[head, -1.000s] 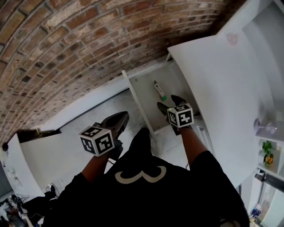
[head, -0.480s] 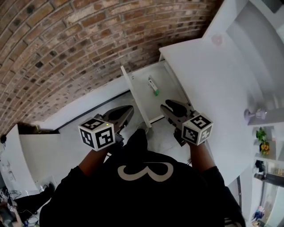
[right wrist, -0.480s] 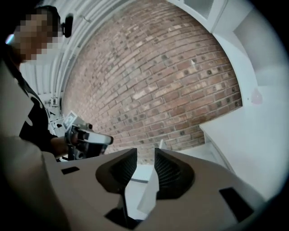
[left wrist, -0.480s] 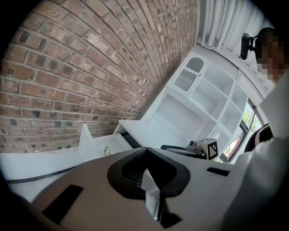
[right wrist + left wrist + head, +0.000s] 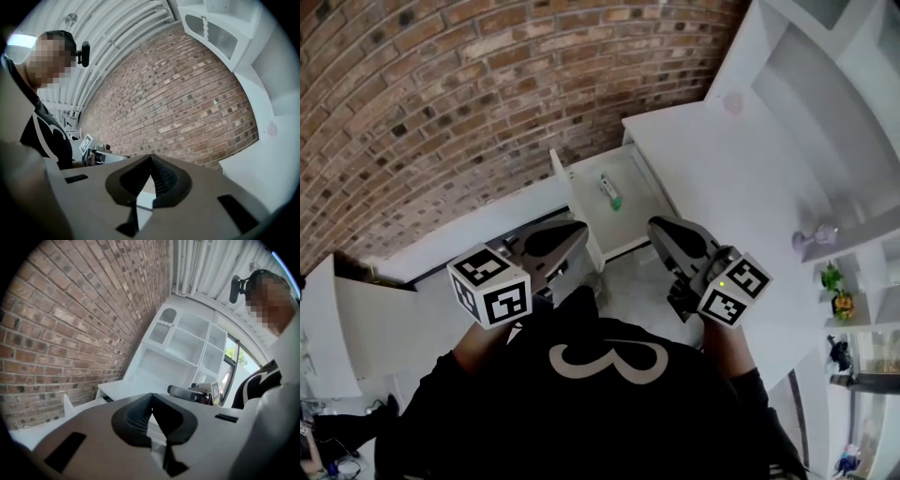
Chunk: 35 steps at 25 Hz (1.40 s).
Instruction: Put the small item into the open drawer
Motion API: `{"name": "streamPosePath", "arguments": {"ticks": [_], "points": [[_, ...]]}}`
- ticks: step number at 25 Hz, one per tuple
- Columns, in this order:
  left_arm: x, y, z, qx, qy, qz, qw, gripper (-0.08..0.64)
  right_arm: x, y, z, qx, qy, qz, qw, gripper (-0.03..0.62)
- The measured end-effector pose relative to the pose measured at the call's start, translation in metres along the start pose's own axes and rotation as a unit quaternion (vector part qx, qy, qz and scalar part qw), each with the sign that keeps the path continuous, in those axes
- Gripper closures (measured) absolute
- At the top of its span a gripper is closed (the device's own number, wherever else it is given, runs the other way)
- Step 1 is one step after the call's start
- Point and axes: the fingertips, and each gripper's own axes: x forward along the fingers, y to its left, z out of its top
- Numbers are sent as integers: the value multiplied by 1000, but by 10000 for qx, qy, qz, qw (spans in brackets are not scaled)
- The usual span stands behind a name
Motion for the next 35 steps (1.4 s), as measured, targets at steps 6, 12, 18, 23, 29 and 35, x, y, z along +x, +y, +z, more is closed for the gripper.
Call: {"name": "streamPosePath", "arguments": {"ticks": [6, 12, 18, 23, 29, 35], "points": [[-8, -18, 12, 238, -299, -49, 9993, 557, -14, 10, 12, -143, -209, -136, 9996, 583], [-3, -21, 10, 306, -313, -48, 9990, 557, -18, 12, 6, -396, -86, -236, 9989, 583], [3, -14, 12, 282, -240, -7, 9993, 557, -16, 6, 7, -425, -71, -275, 9987, 583], [8, -5, 15, 334, -163, 41, 9993, 557, -9, -2, 7, -428, -50, -332, 9985, 583], [11, 11, 18, 352, -94, 136, 9992, 557, 4, -13, 2, -435, 37, -356, 9984, 583], [15, 28, 18, 286, -87, 138, 9995, 557, 18, -22, 2, -403, 72, -352, 9985, 583]]}}
